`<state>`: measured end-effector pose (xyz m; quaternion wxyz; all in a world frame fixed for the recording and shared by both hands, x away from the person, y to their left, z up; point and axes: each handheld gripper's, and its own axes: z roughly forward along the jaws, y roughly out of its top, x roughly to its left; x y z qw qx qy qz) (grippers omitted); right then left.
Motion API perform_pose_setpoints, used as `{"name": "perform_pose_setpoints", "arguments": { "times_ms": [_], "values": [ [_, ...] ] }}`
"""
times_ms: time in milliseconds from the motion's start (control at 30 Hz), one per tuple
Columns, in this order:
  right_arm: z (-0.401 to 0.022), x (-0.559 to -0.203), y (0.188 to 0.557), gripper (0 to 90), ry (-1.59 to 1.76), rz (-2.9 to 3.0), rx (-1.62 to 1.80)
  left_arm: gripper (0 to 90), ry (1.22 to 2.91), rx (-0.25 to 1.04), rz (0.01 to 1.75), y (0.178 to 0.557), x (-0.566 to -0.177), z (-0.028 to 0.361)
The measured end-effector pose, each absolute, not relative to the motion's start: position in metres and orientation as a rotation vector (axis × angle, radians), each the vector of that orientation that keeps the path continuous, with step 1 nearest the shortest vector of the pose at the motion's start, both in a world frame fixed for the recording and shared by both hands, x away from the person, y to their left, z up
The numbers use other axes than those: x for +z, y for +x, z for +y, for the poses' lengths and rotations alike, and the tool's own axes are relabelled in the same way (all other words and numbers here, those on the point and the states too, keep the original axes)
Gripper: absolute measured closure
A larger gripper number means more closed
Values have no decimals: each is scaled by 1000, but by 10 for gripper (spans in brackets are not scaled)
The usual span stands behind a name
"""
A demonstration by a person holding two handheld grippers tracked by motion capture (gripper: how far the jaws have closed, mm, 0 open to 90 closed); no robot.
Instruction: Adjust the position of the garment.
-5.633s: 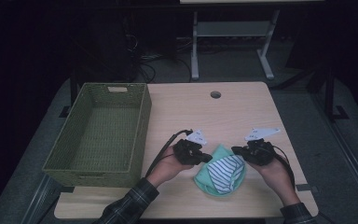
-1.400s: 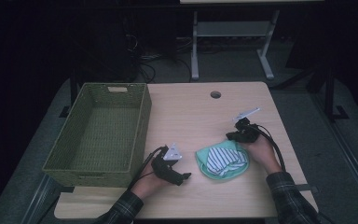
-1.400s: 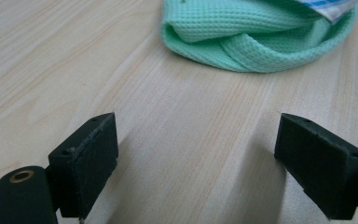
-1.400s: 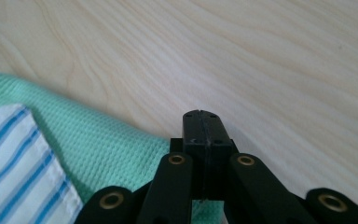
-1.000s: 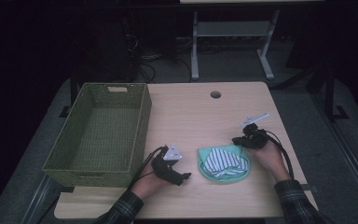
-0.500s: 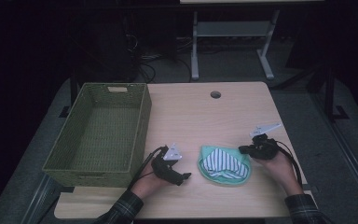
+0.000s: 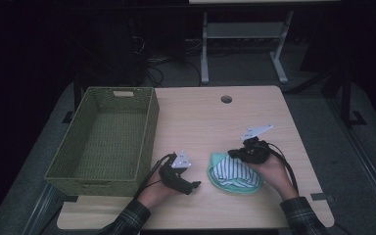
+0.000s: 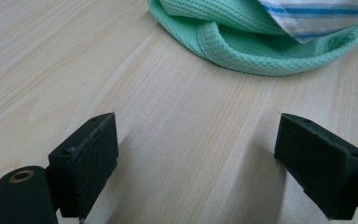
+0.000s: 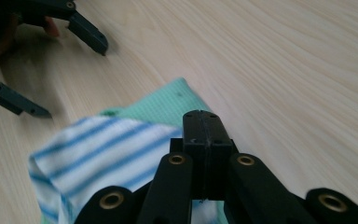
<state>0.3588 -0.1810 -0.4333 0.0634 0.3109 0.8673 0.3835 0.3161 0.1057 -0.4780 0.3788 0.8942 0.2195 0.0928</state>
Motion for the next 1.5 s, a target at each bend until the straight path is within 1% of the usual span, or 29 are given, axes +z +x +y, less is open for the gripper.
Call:
{"name": "perform_pose_setpoints", "arguments": {
  "times_ms": [100,300,767,967,1133,1167,1333,1500],
  "values": [
    [-161,-440,364,900,908,2658,1156,126,2284,237,562,316,-478,106],
    [-145,-458,372,900,922,2705,1096,126,2284,234,564,316,-478,106],
    [-148,-464,391,900,1030,2584,1081,126,2283,234,565,316,-478,105],
    [-150,-455,398,900,1026,2562,1073,126,2287,236,562,316,-478,106],
    [-170,-450,398,900,1057,2524,1083,126,2282,233,565,316,-478,105],
    [-182,-448,398,900,1082,2500,1086,126,2283,233,565,316,-478,105],
    [-213,-445,397,900,1133,2456,1059,126,2280,233,566,316,-478,105],
    [-237,-447,395,900,1169,2434,1026,126,2279,234,569,316,-478,105]
  ]
}}
